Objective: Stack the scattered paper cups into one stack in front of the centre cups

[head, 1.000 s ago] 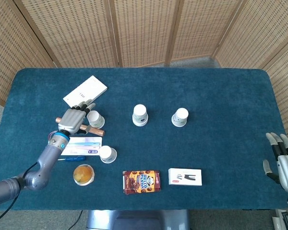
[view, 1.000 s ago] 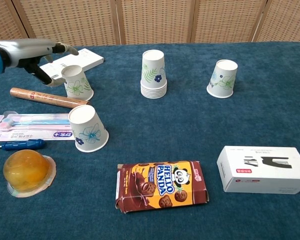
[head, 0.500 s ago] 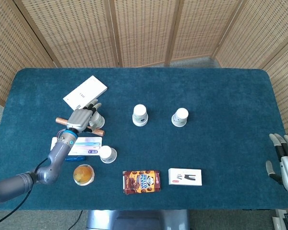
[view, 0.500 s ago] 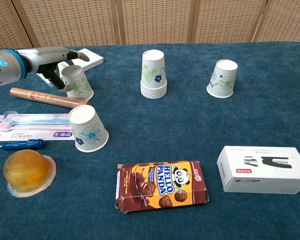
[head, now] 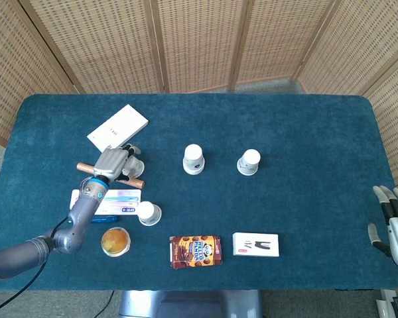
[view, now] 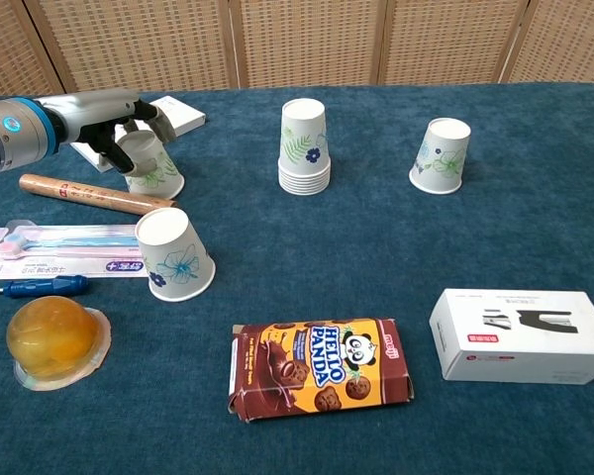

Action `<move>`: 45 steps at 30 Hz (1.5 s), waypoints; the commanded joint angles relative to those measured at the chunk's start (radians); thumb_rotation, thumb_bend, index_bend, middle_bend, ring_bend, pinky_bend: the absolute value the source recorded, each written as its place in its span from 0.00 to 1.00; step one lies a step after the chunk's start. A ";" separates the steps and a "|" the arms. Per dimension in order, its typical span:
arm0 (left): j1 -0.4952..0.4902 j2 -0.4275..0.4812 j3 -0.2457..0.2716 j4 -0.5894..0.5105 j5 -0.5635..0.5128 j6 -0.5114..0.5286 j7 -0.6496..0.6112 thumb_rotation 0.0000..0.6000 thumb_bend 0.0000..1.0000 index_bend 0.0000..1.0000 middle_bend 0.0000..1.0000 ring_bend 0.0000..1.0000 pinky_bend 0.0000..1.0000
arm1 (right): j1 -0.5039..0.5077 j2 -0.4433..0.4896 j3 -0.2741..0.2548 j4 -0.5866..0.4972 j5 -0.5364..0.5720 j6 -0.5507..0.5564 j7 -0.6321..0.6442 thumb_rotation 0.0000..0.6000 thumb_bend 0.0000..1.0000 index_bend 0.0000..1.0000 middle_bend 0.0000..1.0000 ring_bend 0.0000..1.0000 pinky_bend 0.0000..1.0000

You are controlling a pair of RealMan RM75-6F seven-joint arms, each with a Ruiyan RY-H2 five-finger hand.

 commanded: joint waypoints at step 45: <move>0.073 0.391 0.071 -0.650 0.361 0.015 -0.230 1.00 0.47 0.25 0.24 0.37 0.62 | 0.022 -0.011 0.002 -0.022 0.006 -0.033 -0.032 1.00 0.49 0.00 0.11 0.03 0.36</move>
